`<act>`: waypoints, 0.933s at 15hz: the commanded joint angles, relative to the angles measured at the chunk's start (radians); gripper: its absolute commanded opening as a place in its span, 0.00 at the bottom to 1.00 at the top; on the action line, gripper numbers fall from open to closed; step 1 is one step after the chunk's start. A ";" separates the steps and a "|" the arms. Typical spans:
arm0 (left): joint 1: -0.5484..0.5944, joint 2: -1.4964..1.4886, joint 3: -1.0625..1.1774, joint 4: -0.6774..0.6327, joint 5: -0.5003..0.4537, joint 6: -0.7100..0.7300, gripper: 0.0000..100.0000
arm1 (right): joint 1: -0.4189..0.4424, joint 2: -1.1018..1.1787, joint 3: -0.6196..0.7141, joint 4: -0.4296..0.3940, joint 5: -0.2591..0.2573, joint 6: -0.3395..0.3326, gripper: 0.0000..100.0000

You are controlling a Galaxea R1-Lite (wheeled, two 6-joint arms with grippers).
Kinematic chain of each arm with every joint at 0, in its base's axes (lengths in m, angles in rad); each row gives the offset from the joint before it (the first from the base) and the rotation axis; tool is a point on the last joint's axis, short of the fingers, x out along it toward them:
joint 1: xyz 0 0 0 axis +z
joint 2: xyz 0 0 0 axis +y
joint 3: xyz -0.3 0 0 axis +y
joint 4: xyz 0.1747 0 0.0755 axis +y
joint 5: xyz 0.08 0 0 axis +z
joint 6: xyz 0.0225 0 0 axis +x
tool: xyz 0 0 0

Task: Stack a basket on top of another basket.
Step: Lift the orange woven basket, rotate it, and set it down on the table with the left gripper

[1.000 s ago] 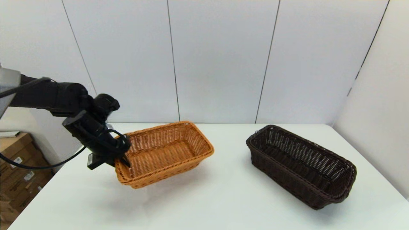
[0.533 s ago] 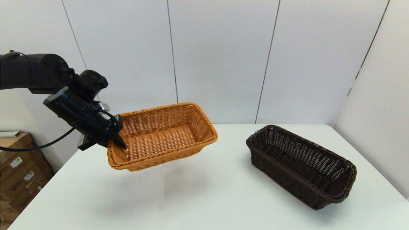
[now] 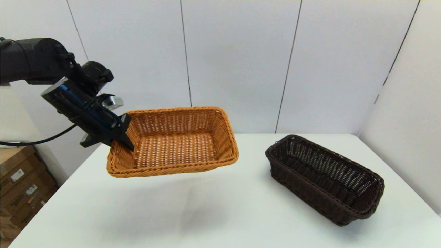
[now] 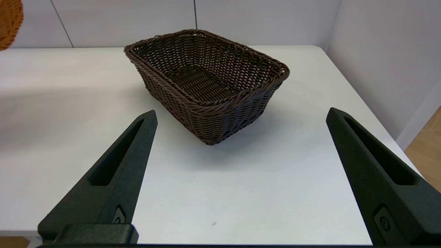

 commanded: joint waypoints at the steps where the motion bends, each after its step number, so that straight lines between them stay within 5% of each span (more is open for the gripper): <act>1: -0.036 0.094 -0.033 0.014 -0.001 0.108 0.00 | 0.000 0.001 0.000 0.000 0.000 0.000 1.00; 8: -0.162 0.273 -0.033 -0.121 -0.007 0.085 0.00 | 0.000 0.001 0.000 0.000 0.000 0.000 1.00; 14: -0.188 0.330 -0.033 -0.117 -0.147 0.027 0.00 | 0.000 0.001 0.000 0.000 0.000 0.000 1.00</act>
